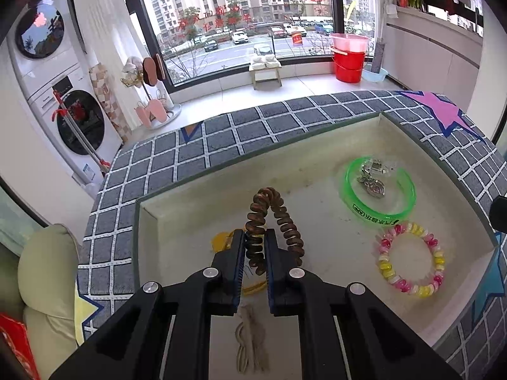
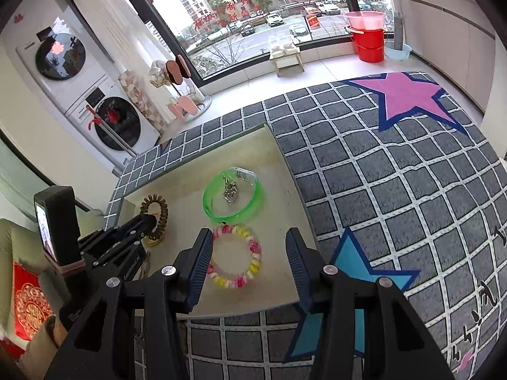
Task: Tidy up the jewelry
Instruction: 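Open the left tool to drop the brown bead bracelet into the tray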
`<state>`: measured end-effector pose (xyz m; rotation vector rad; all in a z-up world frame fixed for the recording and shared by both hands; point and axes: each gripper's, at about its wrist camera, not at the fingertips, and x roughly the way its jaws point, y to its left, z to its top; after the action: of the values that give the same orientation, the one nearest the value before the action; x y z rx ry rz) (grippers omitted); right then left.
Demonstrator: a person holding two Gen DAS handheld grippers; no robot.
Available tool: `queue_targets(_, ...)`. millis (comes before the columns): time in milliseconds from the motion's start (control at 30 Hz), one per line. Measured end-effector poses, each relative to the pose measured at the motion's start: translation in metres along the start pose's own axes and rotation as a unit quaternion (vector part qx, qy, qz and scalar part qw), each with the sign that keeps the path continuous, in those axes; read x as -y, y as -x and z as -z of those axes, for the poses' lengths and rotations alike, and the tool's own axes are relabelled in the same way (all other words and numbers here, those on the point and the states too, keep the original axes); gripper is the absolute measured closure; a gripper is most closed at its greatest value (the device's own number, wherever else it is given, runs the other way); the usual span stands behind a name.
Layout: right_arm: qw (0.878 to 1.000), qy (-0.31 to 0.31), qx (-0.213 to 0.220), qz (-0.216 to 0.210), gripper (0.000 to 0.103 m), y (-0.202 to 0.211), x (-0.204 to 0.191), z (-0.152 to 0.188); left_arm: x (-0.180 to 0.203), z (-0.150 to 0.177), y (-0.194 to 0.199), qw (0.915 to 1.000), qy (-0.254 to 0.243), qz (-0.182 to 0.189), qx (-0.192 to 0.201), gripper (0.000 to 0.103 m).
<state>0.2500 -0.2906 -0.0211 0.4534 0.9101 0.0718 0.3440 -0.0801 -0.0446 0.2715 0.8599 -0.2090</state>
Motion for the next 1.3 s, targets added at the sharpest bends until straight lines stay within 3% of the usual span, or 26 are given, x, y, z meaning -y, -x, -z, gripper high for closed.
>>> queue_targets(67,1.0,0.0,0.003,-0.003,0.051,0.003,0.0,0.001,-0.002,-0.001,0.0,1.0,0.005,0.003,0.001,0.072)
queue_targets(100,1.0,0.0,0.005,-0.004,0.051,0.003,0.0,0.001,-0.003,-0.001,0.001,1.0,0.006,0.002,0.001,0.025)
queue_targets(133,1.0,0.0,0.006,-0.006,0.051,0.005,0.0,0.002,-0.004,0.0,0.003,0.9999,0.01,-0.004,0.005,0.0)
queue_targets(200,1.0,0.001,0.009,-0.008,0.051,0.006,-0.001,0.002,-0.003,0.001,0.012,0.9993,0.004,-0.022,0.03,0.0)
queue_targets(400,1.0,0.0,0.007,-0.011,0.05,0.009,-0.003,0.005,-0.01,-0.004,0.026,0.999,0.009,-0.025,0.036,0.0)
queue_targets(433,1.0,0.004,0.006,-0.009,0.046,0.009,-0.004,0.007,-0.011,-0.003,0.028,0.9989,0.011,-0.025,0.037,0.0)
queue_targets(500,1.0,0.008,0.008,-0.008,0.016,0.012,-0.005,0.01,-0.015,-0.002,0.038,0.9988,0.012,-0.021,0.044,0.0)
queue_targets(567,1.0,0.012,0.016,-0.01,0.009,0.018,-0.007,0.014,-0.017,0.0,0.048,0.9985,0.007,-0.018,0.052,0.0)
queue_targets(733,0.999,0.029,0.025,-0.012,0.009,0.033,-0.016,0.026,-0.026,0.013,0.072,0.9981,0.013,-0.007,0.059,0.0)
queue_targets(1000,0.999,0.046,-0.008,-0.013,0.009,0.054,-0.025,0.06,-0.035,0.06,0.108,0.9985,0.027,0.013,0.047,0.0)
queue_targets(1300,0.998,0.045,-0.05,0.003,0.009,0.062,-0.022,0.116,-0.042,0.117,0.106,0.9951,0.096,0.019,-0.019,0.0)
